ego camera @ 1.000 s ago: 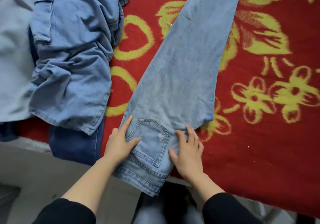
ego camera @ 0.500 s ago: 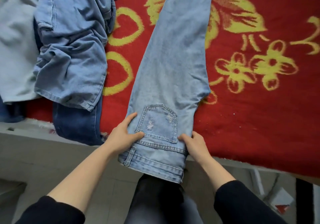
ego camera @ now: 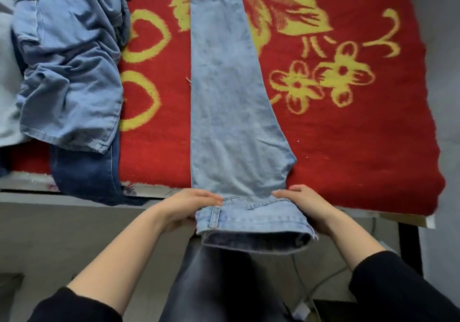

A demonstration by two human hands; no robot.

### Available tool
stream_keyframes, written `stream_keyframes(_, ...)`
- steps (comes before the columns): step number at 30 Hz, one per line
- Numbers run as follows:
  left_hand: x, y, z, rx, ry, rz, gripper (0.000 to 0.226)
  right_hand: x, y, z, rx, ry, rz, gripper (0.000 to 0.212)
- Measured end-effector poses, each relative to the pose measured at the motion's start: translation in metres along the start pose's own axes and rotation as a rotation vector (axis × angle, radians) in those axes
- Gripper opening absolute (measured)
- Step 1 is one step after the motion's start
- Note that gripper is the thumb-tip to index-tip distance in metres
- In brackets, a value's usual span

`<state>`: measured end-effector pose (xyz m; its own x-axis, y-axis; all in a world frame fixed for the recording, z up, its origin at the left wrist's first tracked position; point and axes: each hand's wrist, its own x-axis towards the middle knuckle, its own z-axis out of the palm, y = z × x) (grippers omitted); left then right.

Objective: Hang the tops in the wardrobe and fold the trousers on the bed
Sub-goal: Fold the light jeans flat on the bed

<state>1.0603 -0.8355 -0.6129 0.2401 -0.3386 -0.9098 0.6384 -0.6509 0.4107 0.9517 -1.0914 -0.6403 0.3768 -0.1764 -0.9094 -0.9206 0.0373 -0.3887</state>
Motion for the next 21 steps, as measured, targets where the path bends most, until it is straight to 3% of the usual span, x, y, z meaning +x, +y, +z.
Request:
stream_keyframes(3,0.008,0.047,-0.029,-0.371,0.082,0.087,0.016,0.010,-0.051,-0.008,0.268,-0.010,-0.065,0.016)
stream_keyframes(4,0.010,0.065,-0.038,-0.445,0.105,0.125,0.012,0.013,-0.069,-0.010,0.340,-0.034,-0.068,0.014)
stream_keyframes(8,0.033,0.128,-0.073,-0.679,0.150,0.232,0.019,0.029,-0.143,-0.023,0.549,-0.117,-0.097,0.039)
stream_keyframes(11,0.058,0.163,-0.104,-0.919,0.041,0.279,0.031,0.052,-0.191,-0.031,0.690,-0.188,-0.136,0.033)
stream_keyframes(13,0.077,0.185,-0.115,-0.819,0.048,0.305,0.042,0.072,-0.216,-0.025,0.596,-0.130,-0.149,0.016)
stream_keyframes(15,0.096,0.205,-0.121,-0.558,0.175,0.352,0.042,0.093,-0.239,-0.018,0.408,-0.031,-0.165,0.008)
stream_keyframes(21,0.138,0.271,-0.168,-0.440,0.319,0.398,0.005,0.143,-0.315,-0.023,0.379,0.123,-0.300,0.008)
